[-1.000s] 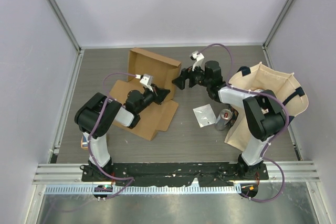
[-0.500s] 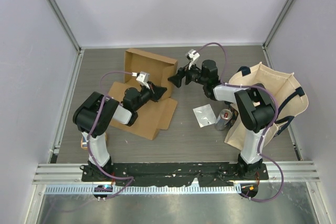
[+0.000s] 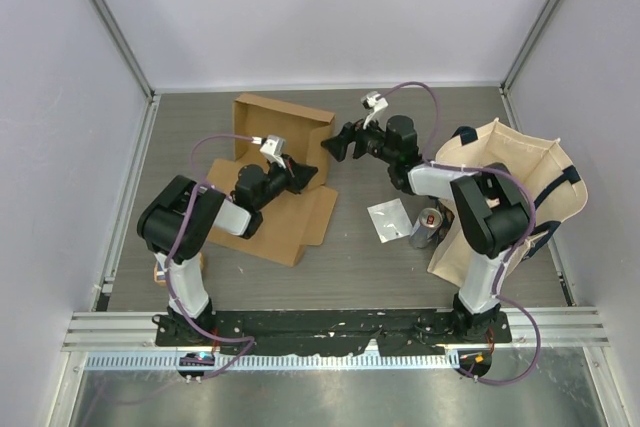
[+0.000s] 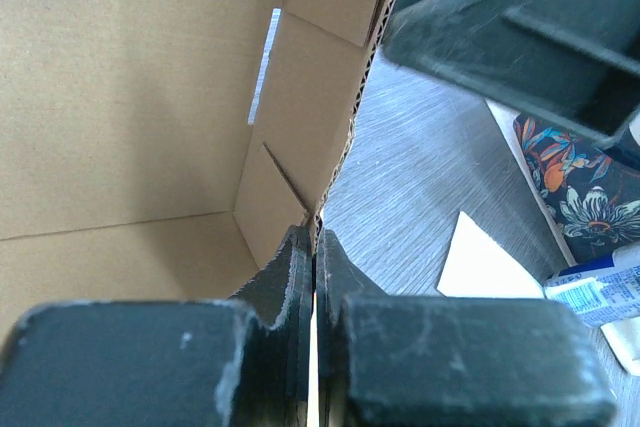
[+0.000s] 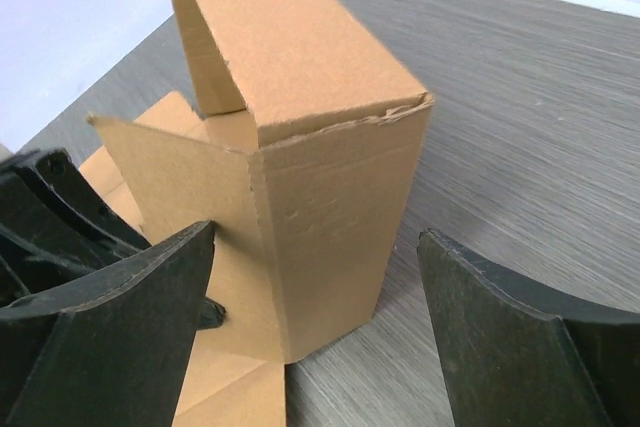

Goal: Fold the paper box

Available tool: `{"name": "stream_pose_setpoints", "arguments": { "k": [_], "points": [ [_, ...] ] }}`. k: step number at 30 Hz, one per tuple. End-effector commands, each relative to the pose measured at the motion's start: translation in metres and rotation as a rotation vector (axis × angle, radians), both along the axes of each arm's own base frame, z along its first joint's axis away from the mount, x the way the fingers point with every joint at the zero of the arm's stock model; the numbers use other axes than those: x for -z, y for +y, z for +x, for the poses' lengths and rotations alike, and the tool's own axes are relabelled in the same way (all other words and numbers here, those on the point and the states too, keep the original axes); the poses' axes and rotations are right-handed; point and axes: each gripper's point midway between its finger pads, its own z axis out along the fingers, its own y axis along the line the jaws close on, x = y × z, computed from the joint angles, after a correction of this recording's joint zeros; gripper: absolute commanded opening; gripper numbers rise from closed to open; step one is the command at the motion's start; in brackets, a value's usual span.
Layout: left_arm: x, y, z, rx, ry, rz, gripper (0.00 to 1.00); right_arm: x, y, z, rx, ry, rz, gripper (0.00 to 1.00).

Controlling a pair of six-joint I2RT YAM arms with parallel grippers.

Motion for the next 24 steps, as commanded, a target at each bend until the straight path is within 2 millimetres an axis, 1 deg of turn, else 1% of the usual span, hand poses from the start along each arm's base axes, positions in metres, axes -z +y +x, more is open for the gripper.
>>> {"name": "stream_pose_setpoints", "arguments": {
  "k": [1,2,3,4,5,6,7,10,11,12,13,14,15,16,17,19,21,22,23,24],
  "points": [
    [0.026,0.005,-0.005,-0.019,0.106,0.056,0.0,-0.052,-0.007,-0.005,0.145,-0.048,0.032,0.87],
    [0.026,0.005,-0.005,-0.019,0.107,0.055,0.0,-0.051,-0.008,-0.006,0.174,-0.027,0.029,0.87],
    [0.025,0.005,-0.005,-0.021,0.107,0.055,0.0,-0.046,-0.008,-0.008,0.241,0.021,0.018,0.87],
    [0.026,0.006,-0.005,-0.021,0.109,0.057,0.01,-0.045,-0.006,-0.011,0.253,0.033,0.012,0.87],
    [0.027,0.005,-0.005,-0.02,0.11,0.059,0.0,-0.042,0.001,-0.016,0.241,0.031,0.005,0.87],
    [0.027,0.006,-0.005,-0.022,0.111,0.059,0.0,-0.041,0.001,-0.018,0.273,0.019,-0.01,0.88],
    [0.029,0.006,-0.006,-0.022,0.115,0.061,0.0,-0.039,0.013,-0.026,0.25,-0.015,-0.045,0.88],
    [0.027,0.006,-0.006,-0.022,0.112,0.058,0.0,-0.043,0.013,-0.021,0.3,-0.004,-0.027,0.9],
    [0.028,0.007,-0.007,-0.022,0.115,0.061,0.0,-0.046,0.01,-0.018,0.341,0.001,-0.019,0.9],
    [0.028,0.007,-0.008,-0.023,0.116,0.063,0.0,-0.048,0.012,-0.019,0.339,0.001,-0.012,0.9],
    [0.028,0.008,-0.008,-0.026,0.116,0.067,0.0,-0.051,0.009,-0.017,0.371,-0.024,-0.026,0.9],
    [0.027,0.008,-0.007,-0.025,0.113,0.066,0.0,-0.051,0.014,-0.021,0.389,-0.036,-0.049,0.91],
    [0.027,0.007,-0.007,-0.023,0.112,0.067,0.0,-0.049,0.013,-0.018,0.427,-0.028,-0.089,0.91],
    [0.026,0.008,-0.006,-0.026,0.111,0.066,0.0,-0.042,-0.001,-0.008,0.543,-0.02,-0.143,0.91],
    [0.024,0.008,-0.007,-0.026,0.109,0.066,0.0,-0.039,-0.001,-0.007,0.576,0.005,-0.157,0.91],
    [0.025,0.007,-0.007,-0.023,0.109,0.066,0.0,-0.032,0.004,-0.007,0.56,0.039,-0.184,0.91],
    [0.027,0.007,-0.007,-0.024,0.112,0.069,0.0,-0.034,0.016,-0.014,0.507,0.03,-0.148,0.91],
    [0.027,0.008,-0.007,-0.024,0.114,0.069,0.0,-0.035,0.019,-0.017,0.493,0.021,-0.14,0.91],
    [0.027,0.007,-0.007,-0.023,0.114,0.069,0.0,-0.051,0.024,-0.021,0.466,-0.029,-0.103,0.91],
    [0.026,0.007,-0.007,-0.023,0.113,0.069,0.0,-0.045,0.025,-0.029,0.445,-0.036,-0.107,0.91]
  ]
}}
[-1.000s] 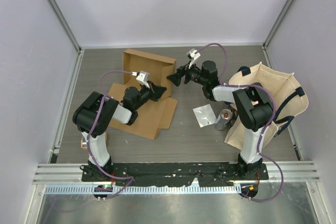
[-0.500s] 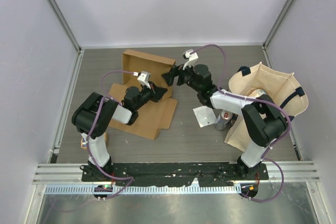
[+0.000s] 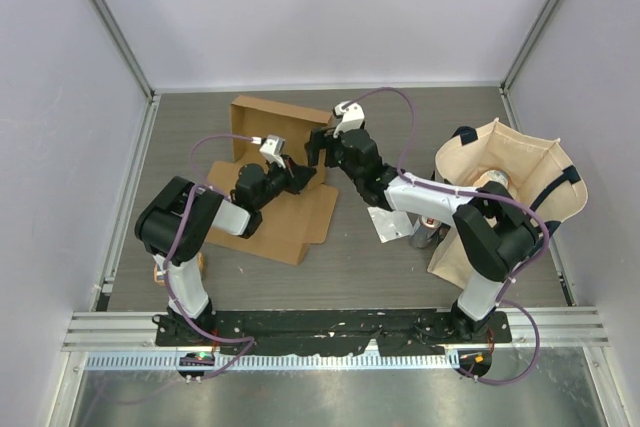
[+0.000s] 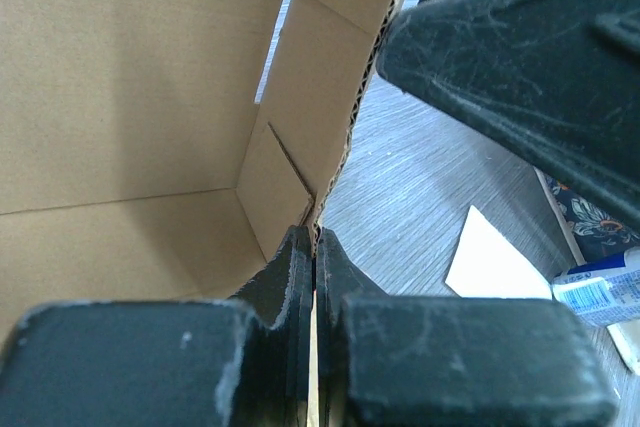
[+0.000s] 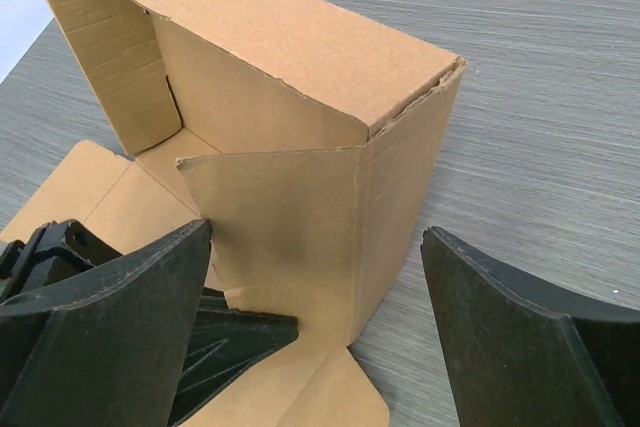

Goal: Fold the paper box

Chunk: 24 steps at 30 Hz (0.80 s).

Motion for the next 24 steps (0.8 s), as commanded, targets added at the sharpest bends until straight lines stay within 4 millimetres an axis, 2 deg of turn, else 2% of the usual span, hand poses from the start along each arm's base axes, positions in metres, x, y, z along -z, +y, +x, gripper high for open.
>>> {"name": "stream_pose_setpoints", "arguments": {
  "k": [1,7,16,21,22,24],
  "points": [
    [0.02,0.004,-0.006,-0.006,0.073,0.048,0.0,-0.026,0.005,-0.009,-0.022,-0.107,0.042,0.91],
    [0.021,0.005,-0.007,-0.007,0.08,0.055,0.01,-0.019,0.008,0.0,-0.028,-0.114,-0.02,0.91],
    [0.02,0.005,-0.007,-0.007,0.083,0.057,0.01,-0.038,0.031,-0.013,-0.162,-0.179,0.083,0.93],
    [0.02,0.004,-0.007,-0.004,0.086,0.055,0.01,-0.038,0.031,-0.01,-0.139,-0.159,0.106,0.93],
    [0.02,0.004,-0.007,-0.006,0.086,0.055,0.01,-0.037,0.022,-0.002,-0.067,-0.157,0.094,0.93],
    [0.02,0.006,-0.006,-0.015,0.083,0.057,0.01,-0.032,0.018,0.004,0.007,-0.122,0.048,0.92]
  ]
}}
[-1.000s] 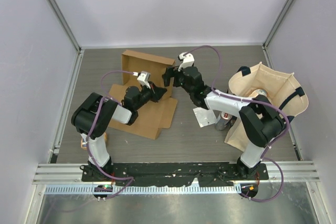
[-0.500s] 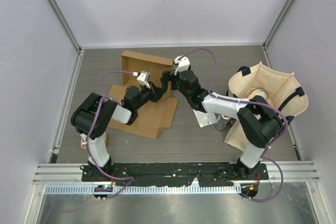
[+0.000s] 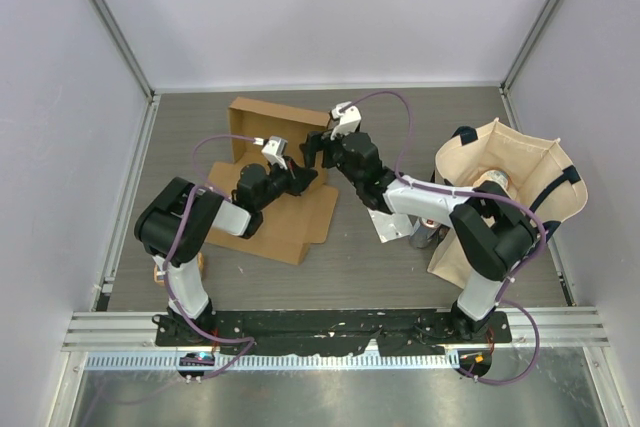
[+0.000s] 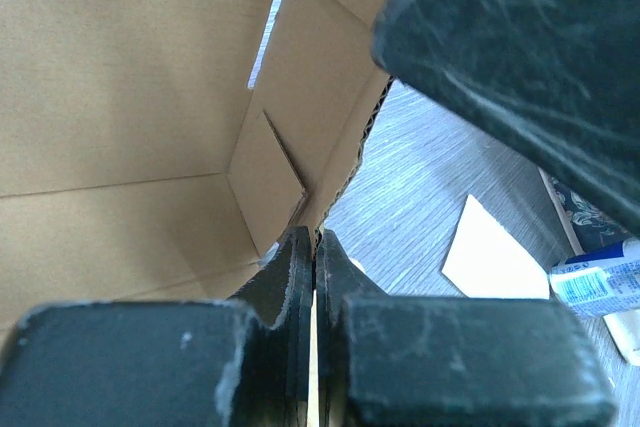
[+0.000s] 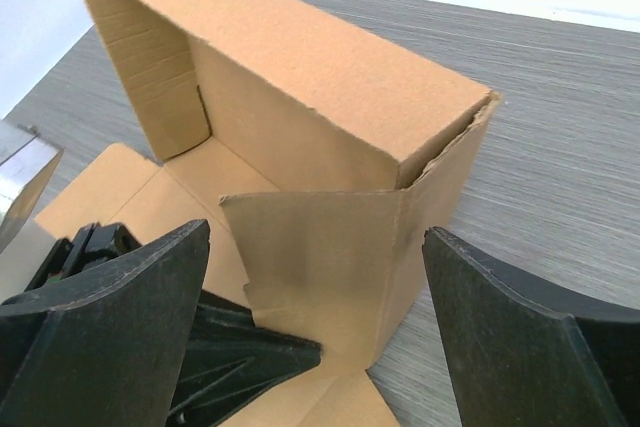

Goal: Fold the paper box

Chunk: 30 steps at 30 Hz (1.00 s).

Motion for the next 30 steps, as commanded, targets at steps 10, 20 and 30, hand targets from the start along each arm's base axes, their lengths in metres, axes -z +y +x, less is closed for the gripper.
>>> {"name": "stream_pose_setpoints", "arguments": {
  "k": [10,20,30],
  "points": [
    [0.015,0.01,-0.003,-0.052,0.06,0.05,0.02,-0.021,0.0,0.017,0.172,-0.05,0.004,0.83],
    [0.003,0.031,-0.008,-0.155,0.043,0.039,0.43,-0.013,-0.001,0.019,0.183,-0.099,-0.009,0.68],
    [-0.046,0.124,-0.025,-0.582,-0.011,0.053,0.75,-0.013,0.001,0.02,0.153,-0.156,-0.054,0.64]
  ]
}}
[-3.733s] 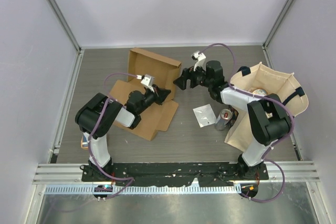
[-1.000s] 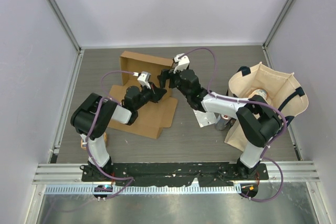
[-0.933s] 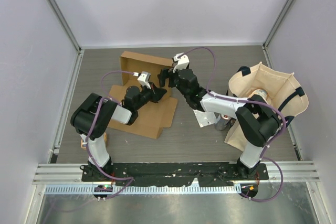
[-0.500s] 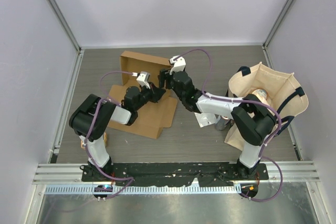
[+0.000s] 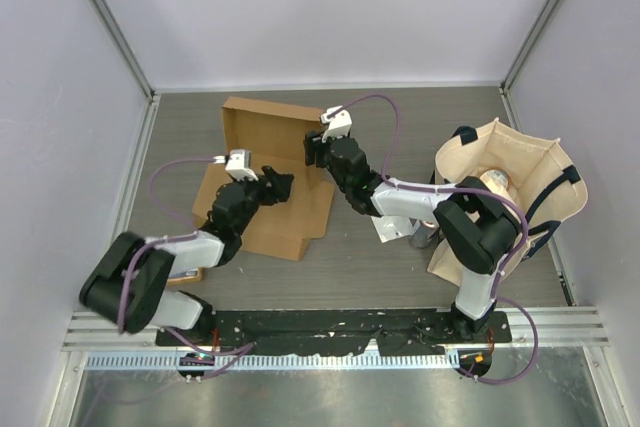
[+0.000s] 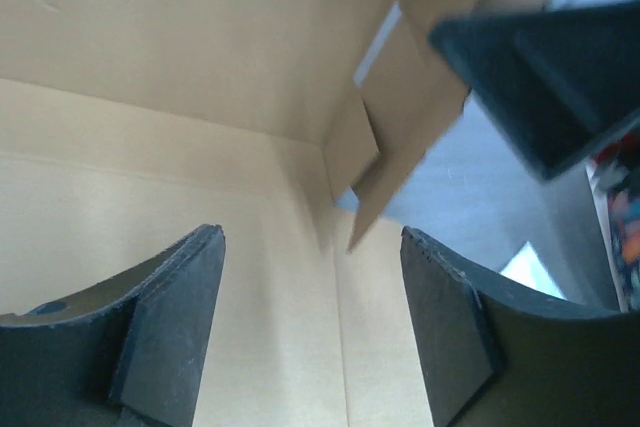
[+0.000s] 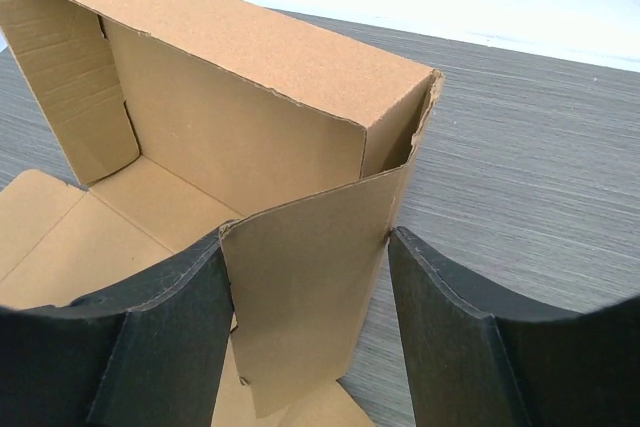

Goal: Fold the paper box

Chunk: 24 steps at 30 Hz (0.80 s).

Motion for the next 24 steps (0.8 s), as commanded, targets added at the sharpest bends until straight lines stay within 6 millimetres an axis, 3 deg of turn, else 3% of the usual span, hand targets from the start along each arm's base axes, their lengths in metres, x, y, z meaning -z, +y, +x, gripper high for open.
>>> {"name": "stream_pose_setpoints", "arguments": {
  "k": [1,2,4,5,6,7,8,10,11,15,19,20,22,23,24],
  "points": [
    [-0.038,0.068,0.01,-0.361,-0.046,0.039,0.77,-0.021,0.0,0.004,0.004,-0.081,0.015,0.64],
    [-0.044,0.096,0.013,-0.493,-0.053,0.073,0.8,-0.023,0.001,0.004,0.0,-0.084,0.017,0.64],
    [-0.061,0.123,0.017,-0.598,-0.065,0.122,0.84,-0.024,0.002,0.003,-0.009,-0.086,0.02,0.64],
    [-0.063,0.148,0.024,-0.668,-0.053,0.132,0.85,-0.025,0.003,0.003,-0.009,-0.088,0.022,0.64],
    [-0.052,0.159,0.028,-0.689,-0.003,0.147,0.85,-0.023,0.005,0.003,-0.017,-0.085,0.022,0.64],
    [-0.06,0.167,0.038,-0.705,-0.003,0.132,0.85,-0.024,0.006,0.003,-0.022,-0.086,0.023,0.64],
    [-0.055,0.185,0.043,-0.723,0.028,0.124,0.85,-0.025,0.006,0.003,-0.023,-0.088,0.027,0.64],
    [-0.051,0.19,0.055,-0.681,0.019,0.137,0.83,-0.024,0.008,0.003,-0.03,-0.086,0.03,0.64],
    [-0.059,0.197,0.062,-0.673,-0.021,0.13,0.83,-0.024,0.009,0.003,-0.032,-0.085,0.033,0.64],
    [-0.05,0.186,0.081,-0.512,-0.021,0.233,0.82,-0.022,0.013,0.004,-0.05,-0.075,0.031,0.64],
    [-0.058,0.195,0.099,-0.518,-0.067,0.289,0.83,-0.02,0.017,0.004,-0.065,-0.069,0.031,0.64],
    [-0.049,0.196,0.103,-0.51,-0.035,0.309,0.83,-0.019,0.016,0.005,-0.062,-0.067,0.027,0.64],
    [-0.058,0.197,0.117,-0.513,-0.05,0.32,0.83,-0.016,0.014,0.005,-0.059,-0.062,0.024,0.63],
    [-0.045,0.199,0.123,-0.513,-0.016,0.345,0.82,-0.016,0.014,0.006,-0.057,-0.062,0.028,0.64],
    [-0.054,0.203,0.133,-0.535,-0.026,0.347,0.82,-0.017,0.012,0.007,-0.053,-0.063,0.029,0.63]
  ]
}}
